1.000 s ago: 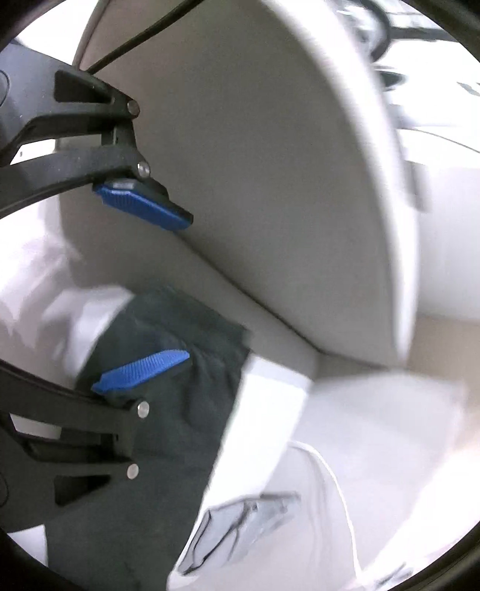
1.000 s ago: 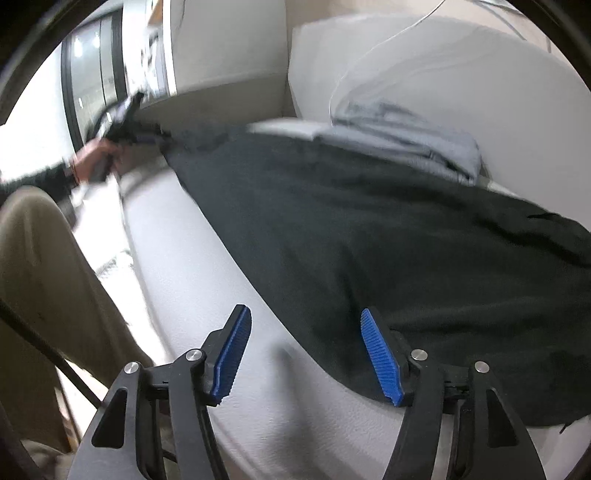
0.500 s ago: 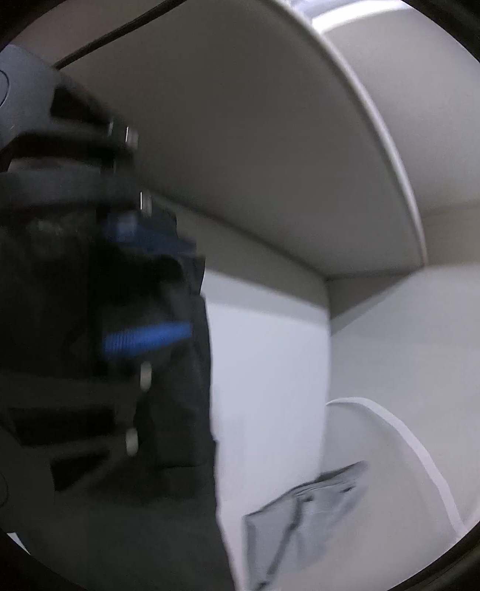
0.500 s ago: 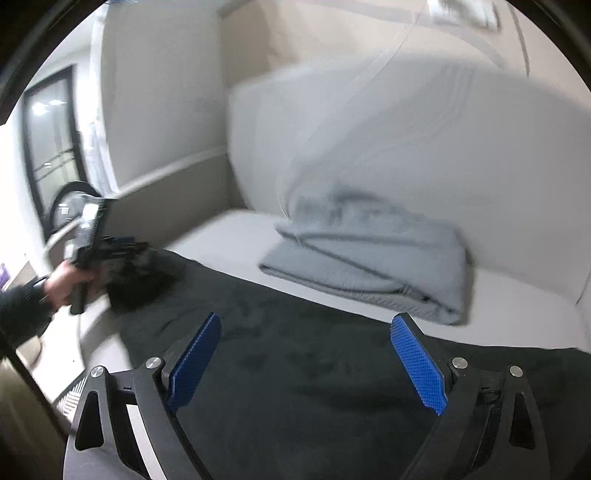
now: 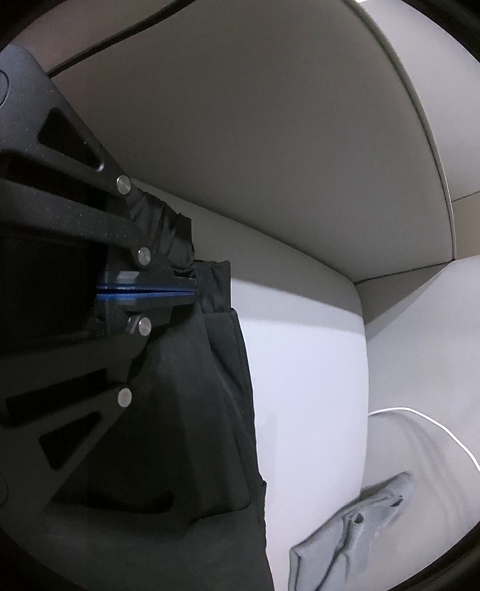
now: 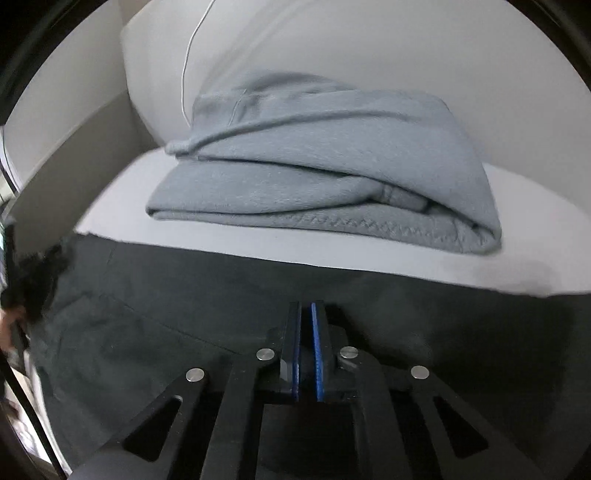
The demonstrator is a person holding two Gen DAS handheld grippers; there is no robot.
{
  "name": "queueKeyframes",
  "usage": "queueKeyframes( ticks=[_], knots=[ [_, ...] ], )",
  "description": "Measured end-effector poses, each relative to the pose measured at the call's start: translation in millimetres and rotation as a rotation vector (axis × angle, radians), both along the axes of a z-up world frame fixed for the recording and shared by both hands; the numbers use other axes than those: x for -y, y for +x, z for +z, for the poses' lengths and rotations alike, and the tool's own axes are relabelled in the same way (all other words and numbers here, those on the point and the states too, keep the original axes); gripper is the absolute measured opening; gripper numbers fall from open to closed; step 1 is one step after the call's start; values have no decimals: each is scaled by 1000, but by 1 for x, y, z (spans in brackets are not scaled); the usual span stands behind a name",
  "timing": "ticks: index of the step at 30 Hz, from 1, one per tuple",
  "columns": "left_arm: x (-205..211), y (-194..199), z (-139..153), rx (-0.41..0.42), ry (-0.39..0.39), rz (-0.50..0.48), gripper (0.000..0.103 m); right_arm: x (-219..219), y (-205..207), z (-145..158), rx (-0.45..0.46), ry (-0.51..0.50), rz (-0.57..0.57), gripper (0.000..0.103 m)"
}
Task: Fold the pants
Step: 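Grasp the pants edge with the right tool while the left tool grasps the opposite edge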
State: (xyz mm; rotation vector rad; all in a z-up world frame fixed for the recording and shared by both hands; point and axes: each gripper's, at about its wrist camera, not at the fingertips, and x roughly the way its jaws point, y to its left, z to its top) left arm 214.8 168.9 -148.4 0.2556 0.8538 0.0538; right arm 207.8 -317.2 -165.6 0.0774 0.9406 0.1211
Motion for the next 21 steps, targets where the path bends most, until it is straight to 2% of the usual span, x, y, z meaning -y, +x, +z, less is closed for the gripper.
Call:
queueKeyframes(
  ticks=[3,5,8,11,14,16,18,21],
  knots=[
    [9,-9,19,27,-27,6,0,-2,-4,8,-3,-35,-7,4],
    [27,-16,37,78,-47,-42,0,4,-20,26,30,21,2,4],
    [69,-40,73,113,-124,-176,0,21,-49,61,113,25,8,4],
    [127,-65,101,99,-230,-351,0,51,-92,96,195,-37,-26,6],
    [204,-92,118,47,-337,-546,0,97,-147,119,232,-118,-92,7],
    [257,-107,119,-27,-419,-658,0,125,-173,122,226,-146,-137,7],
    [316,-123,112,-128,-493,-760,0,156,-201,119,211,-139,-196,10],
    [391,-148,87,-239,-509,-880,0,187,-230,103,177,-109,-247,10]
  ],
)
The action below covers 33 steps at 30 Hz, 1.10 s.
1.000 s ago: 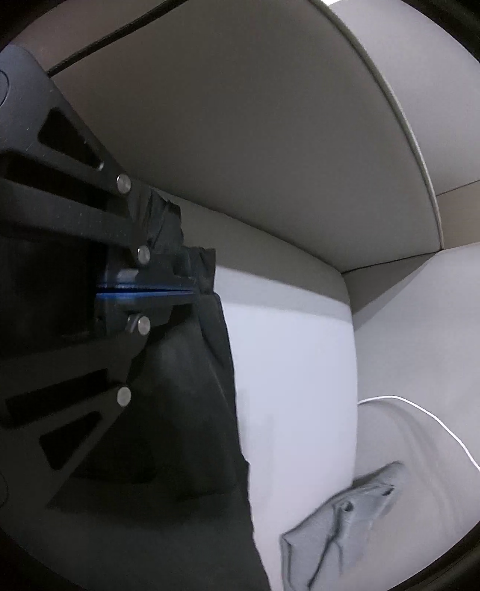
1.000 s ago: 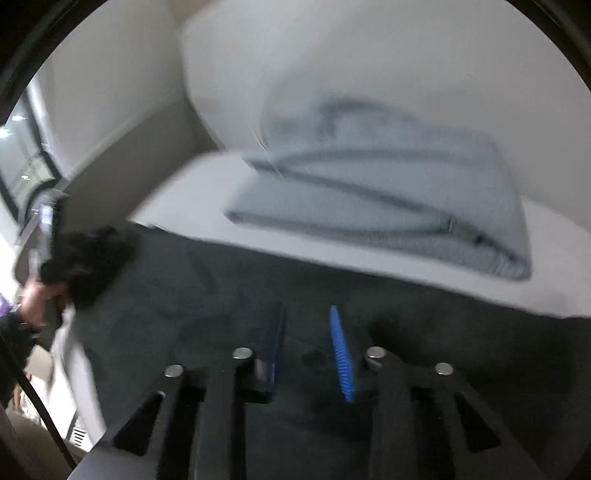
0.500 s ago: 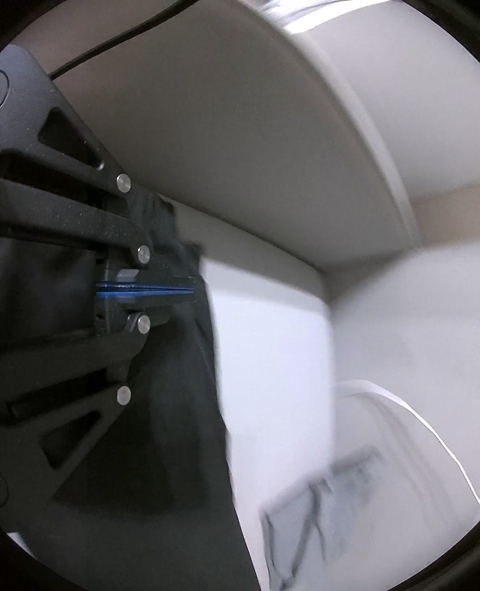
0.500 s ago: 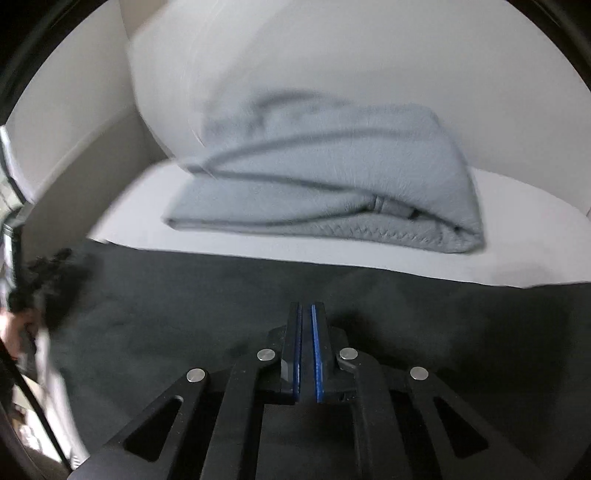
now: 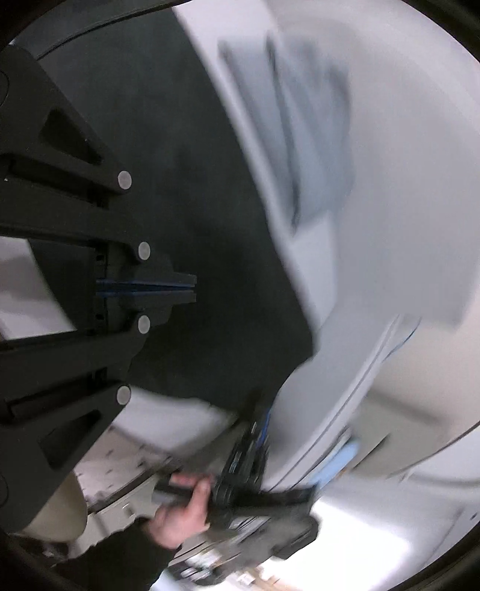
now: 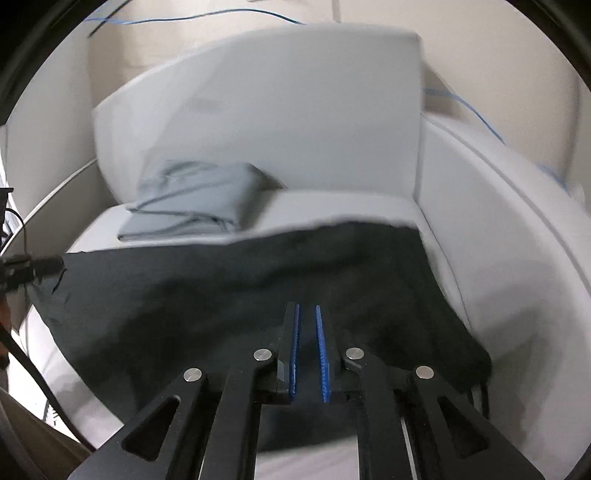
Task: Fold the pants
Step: 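Grasp the pants edge with the right tool while the left tool grasps the opposite edge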
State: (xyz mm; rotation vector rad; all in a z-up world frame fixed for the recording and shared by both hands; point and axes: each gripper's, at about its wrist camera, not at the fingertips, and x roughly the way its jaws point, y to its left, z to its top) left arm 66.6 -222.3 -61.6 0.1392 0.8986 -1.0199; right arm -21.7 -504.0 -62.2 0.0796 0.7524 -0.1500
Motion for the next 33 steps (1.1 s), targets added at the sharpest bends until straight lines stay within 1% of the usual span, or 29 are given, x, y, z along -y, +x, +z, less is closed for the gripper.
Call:
queueKeyframes(
  ticks=[2,4,6,7,8,9,10,11,12,13,14,16,18,20,21,23,24,26,27,28,29,30,31,32,33],
  knots=[
    [38,-11,-20,-13,30,-67,0,12,-11,-17,-23,33,-8,10],
    [68,-20,-46,-54,58,-112,0,18,-18,-30,-25,54,8,10],
    [86,-25,-69,-72,99,-128,0,16,-13,-43,-25,51,39,10],
    [93,-28,-81,-76,121,-123,0,15,-8,-51,-36,42,50,10],
    [97,-24,-90,-89,138,-116,0,13,-3,-60,-54,30,56,10],
    [99,-19,-100,-110,156,-102,0,13,3,-69,-84,15,54,10],
    [96,-13,-106,-136,154,-91,0,14,8,-79,-120,2,42,10],
    [90,-9,-106,-138,137,-89,0,17,10,-85,-139,-1,32,9],
    [85,-6,-106,-125,150,-91,0,23,9,-89,-140,2,19,8],
    [79,-3,-107,-112,160,-95,0,28,5,-89,-121,5,6,8],
    [76,-6,-110,-110,168,-92,0,34,1,-89,-117,-3,-18,5],
    [59,4,-113,-135,171,-90,0,50,-10,-90,-110,29,-55,3],
    [49,3,-118,-134,176,-95,0,59,-16,-93,-110,55,-68,0],
    [43,5,-121,-113,174,-108,0,61,-20,-93,-101,47,-74,0],
    [40,6,-121,-116,163,-105,0,64,-22,-93,-99,45,-89,0],
    [32,6,-120,-144,148,-81,0,71,-27,-96,-77,89,-106,0],
    [34,9,-120,-154,152,-76,0,74,-28,-98,-66,110,-114,0],
    [33,13,-114,-167,169,-80,0,74,-32,-97,-70,110,-123,0],
    [32,19,-104,-160,144,-75,0,74,-34,-93,-88,94,-136,0],
    [27,21,-91,-142,110,-63,0,70,-33,-87,-106,61,-157,0],
    [23,28,-78,-123,77,-47,0,64,-34,-75,-95,29,-162,0],
    [14,38,-65,-107,47,-22,0,55,-38,-54,-32,9,-127,0],
    [10,53,-55,-100,29,8,0,47,-37,-38,9,-18,-113,0],
    [9,69,-49,-96,22,36,0,42,-33,-23,43,-47,-109,3],
    [9,84,-44,-92,21,63,0,41,-26,-12,55,-55,-99,3]
  ],
)
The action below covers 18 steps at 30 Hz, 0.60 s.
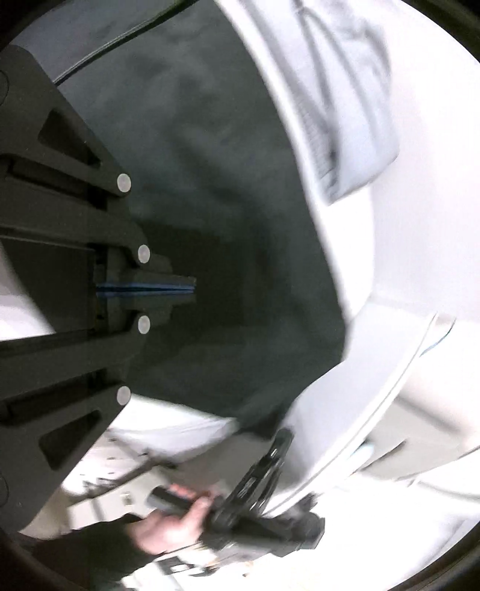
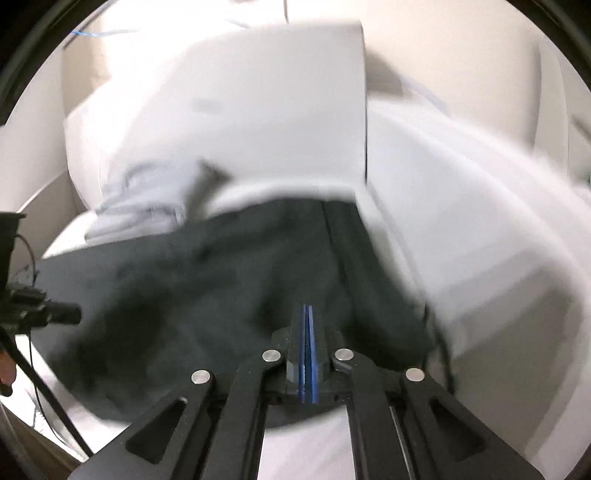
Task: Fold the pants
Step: 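Grasp the pants edge with the right tool while the left tool grasps the opposite edge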
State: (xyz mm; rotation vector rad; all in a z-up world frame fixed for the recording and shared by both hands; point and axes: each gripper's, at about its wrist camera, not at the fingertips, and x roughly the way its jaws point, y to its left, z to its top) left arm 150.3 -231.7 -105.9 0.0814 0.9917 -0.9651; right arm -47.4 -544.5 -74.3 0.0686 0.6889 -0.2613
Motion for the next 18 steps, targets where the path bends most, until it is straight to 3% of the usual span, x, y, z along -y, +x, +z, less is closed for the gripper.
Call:
queueKeyframes(
  ticks=[5,11,15,18],
  knots=[
    [23,61,1,77,51,109,0,2,80,19,-21,-7,52,3],
    [68,99,-39,160,193,116,0,9,165,-33,-170,68,48,3],
    [66,120,-70,108,247,147,0,30,180,-70,-253,122,10,3],
    [52,124,-74,131,244,154,0,43,175,-76,-213,165,6,0]
  ],
)
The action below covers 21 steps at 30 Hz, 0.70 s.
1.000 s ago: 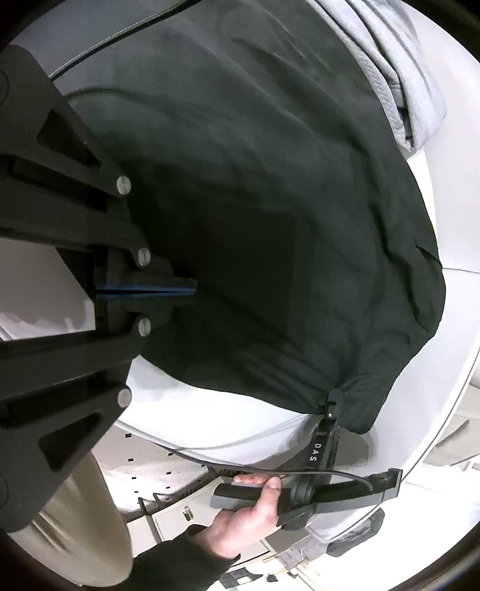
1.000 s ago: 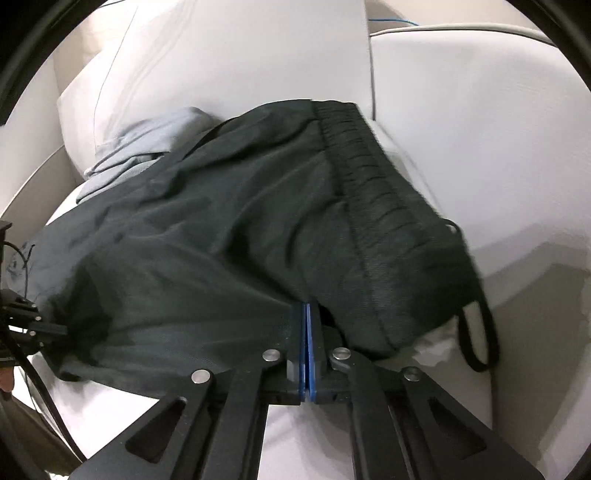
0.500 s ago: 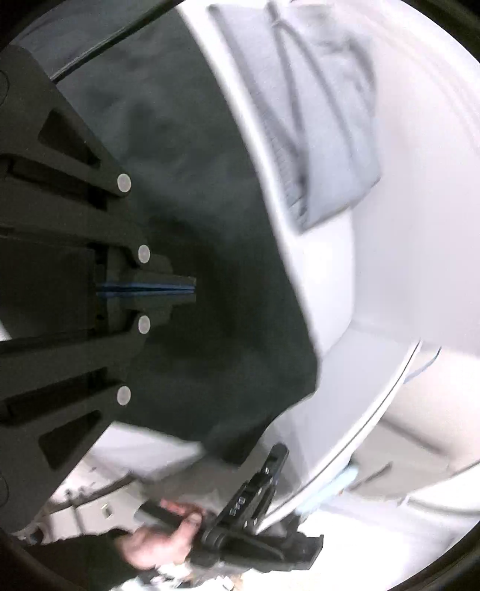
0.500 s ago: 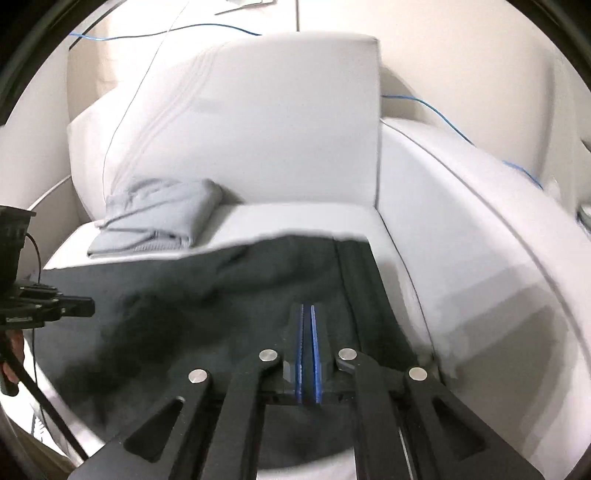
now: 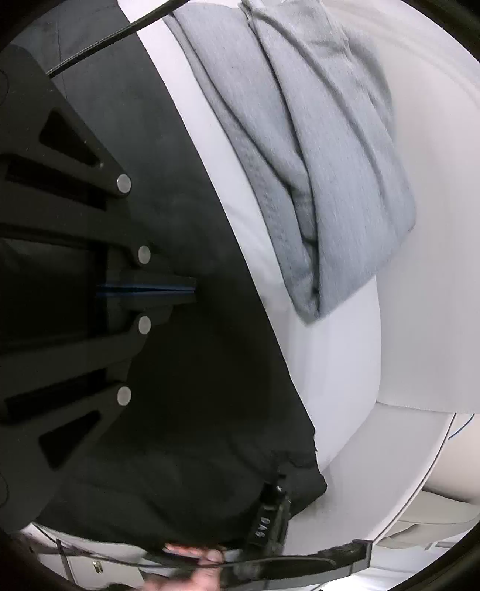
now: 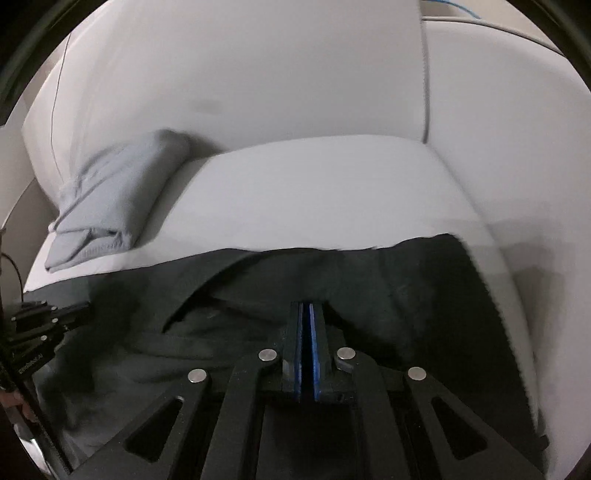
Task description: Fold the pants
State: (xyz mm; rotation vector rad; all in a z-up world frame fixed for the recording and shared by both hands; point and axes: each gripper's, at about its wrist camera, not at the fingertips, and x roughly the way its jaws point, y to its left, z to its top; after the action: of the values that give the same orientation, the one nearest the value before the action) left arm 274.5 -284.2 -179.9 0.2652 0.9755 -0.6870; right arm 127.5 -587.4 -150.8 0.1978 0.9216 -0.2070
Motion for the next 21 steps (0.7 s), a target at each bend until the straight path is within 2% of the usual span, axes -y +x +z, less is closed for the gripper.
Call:
queueKeyframes(
  ticks=[3,6,9,12,14,15,16,18,19,20,21],
  knots=[
    [-10,2,-3,9,17,12,0,4,-7,5,2,-39,-19,0],
    [-27,0,-2,3,0,34,0,10,-19,14,33,-69,-42,0],
    [-31,0,-2,9,11,53,0,14,-21,3,18,-69,-35,0],
    [-43,-13,14,-7,-23,55,0,8,-28,11,21,-81,-60,0],
    [-48,-30,35,21,-49,43,0,1,-42,25,62,-86,-56,4],
    [-54,-42,49,45,-73,25,0,-4,-59,34,89,-78,-48,8],
    [-59,-53,61,63,-92,10,4,-9,-79,42,113,-68,-50,12],
    [-70,-73,82,91,-128,-9,19,-17,-118,53,151,-50,-62,34],
    [-80,-85,97,102,-164,-12,40,-21,-141,58,178,-42,-74,43],
    [-89,-97,110,107,-197,-16,62,-25,-169,61,204,-29,-88,66],
    [-100,-110,124,114,-245,-21,69,-29,-189,64,226,-17,-103,85]
  ],
)
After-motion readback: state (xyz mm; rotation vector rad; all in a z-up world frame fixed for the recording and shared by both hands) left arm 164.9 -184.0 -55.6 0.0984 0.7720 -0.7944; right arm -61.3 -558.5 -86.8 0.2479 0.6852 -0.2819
